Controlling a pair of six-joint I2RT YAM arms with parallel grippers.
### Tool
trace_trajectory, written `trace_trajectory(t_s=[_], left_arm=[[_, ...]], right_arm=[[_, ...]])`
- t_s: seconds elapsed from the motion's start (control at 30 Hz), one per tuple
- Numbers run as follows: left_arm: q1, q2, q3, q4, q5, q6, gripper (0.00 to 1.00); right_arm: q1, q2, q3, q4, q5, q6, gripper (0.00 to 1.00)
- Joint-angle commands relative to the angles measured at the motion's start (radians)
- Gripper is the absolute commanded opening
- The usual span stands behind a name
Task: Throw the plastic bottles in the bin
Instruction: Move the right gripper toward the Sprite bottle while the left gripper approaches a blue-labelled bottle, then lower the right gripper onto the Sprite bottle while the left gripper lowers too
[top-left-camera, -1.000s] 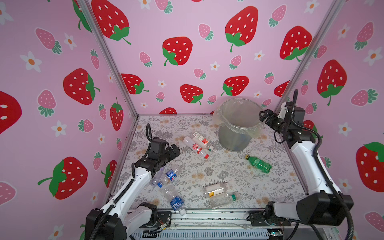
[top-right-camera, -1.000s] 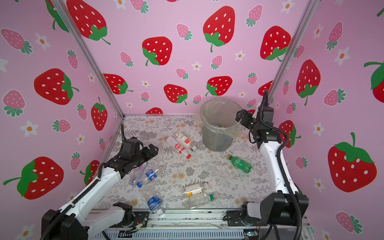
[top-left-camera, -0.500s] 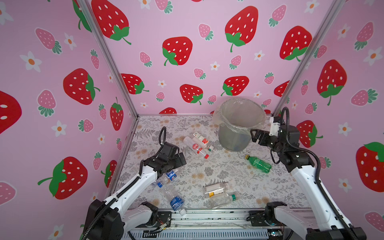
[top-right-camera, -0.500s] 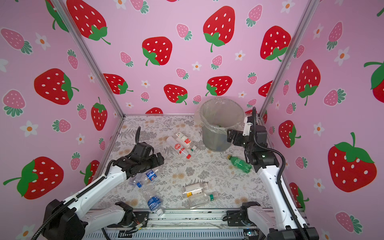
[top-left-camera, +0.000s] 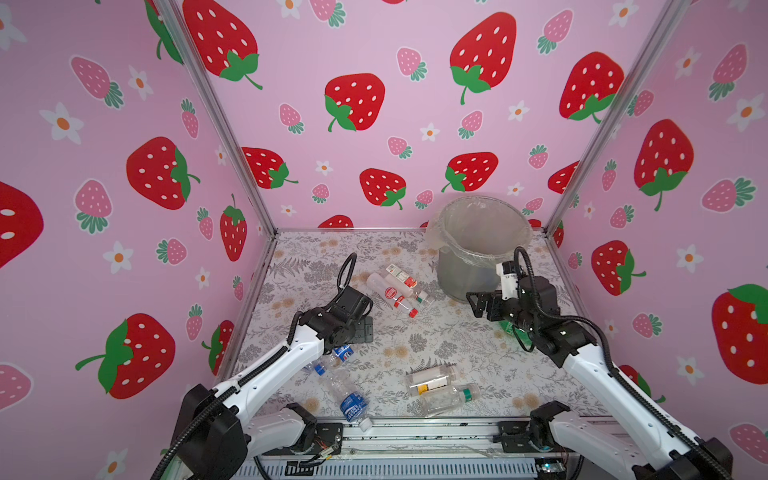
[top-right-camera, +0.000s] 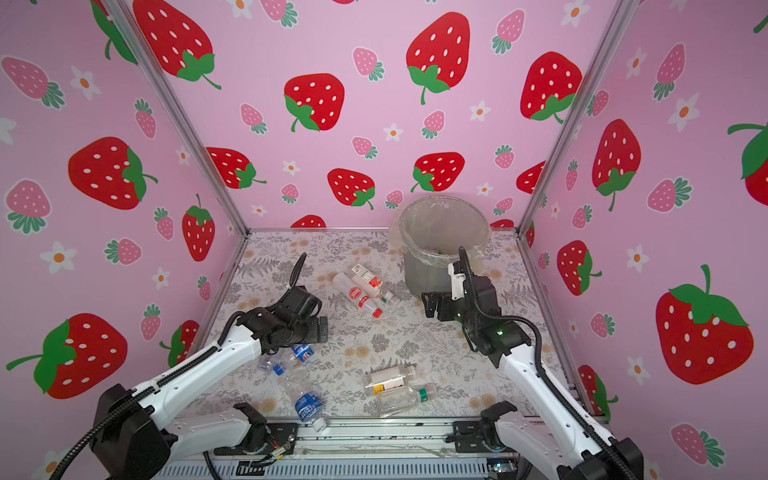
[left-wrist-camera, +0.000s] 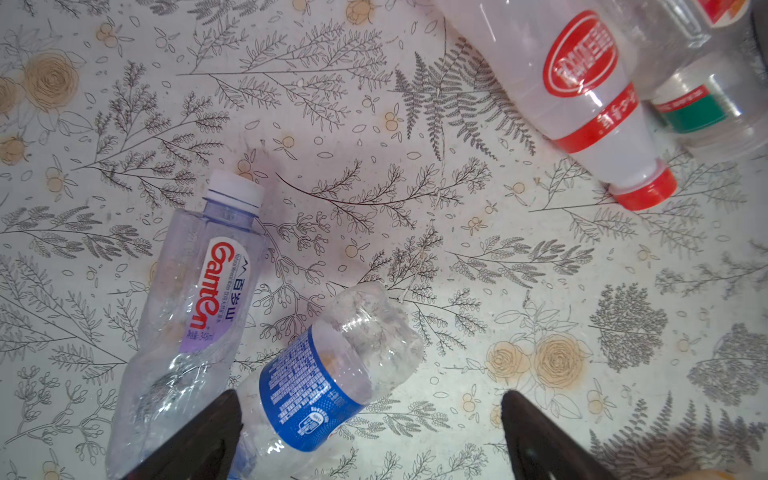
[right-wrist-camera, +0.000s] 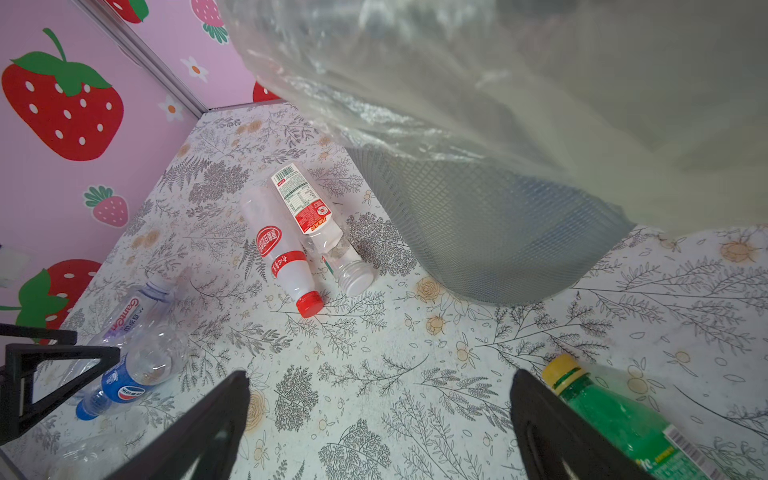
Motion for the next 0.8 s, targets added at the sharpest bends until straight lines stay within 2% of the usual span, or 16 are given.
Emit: trace_trajectory(t_s=[0.0, 0.37, 0.6, 0.77], left_arm=[[-0.002, 0.010, 0.014, -0.018, -0.002, 0.096, 0.99], [0.004, 0.078, -0.024, 0.037, 0.052, 0.110, 0.99], [0.011, 0.119, -0.040, 0.033, 0.059, 0.136, 0.99], [0.014, 0.165, -0.048, 0.033, 0.026, 0.137, 1.00]], right_arm=[[0.010, -0.001, -0.008, 0.036, 0.019, 0.000, 0.99], [0.013, 0.008, -0.028, 0.055, 0.003, 0.006, 0.99], [0.014, 0.006, -0.034, 0.058, -0.005, 0.014, 0.99], [0.014, 0.008, -0.030, 0.064, -0.014, 0.020, 0.99]])
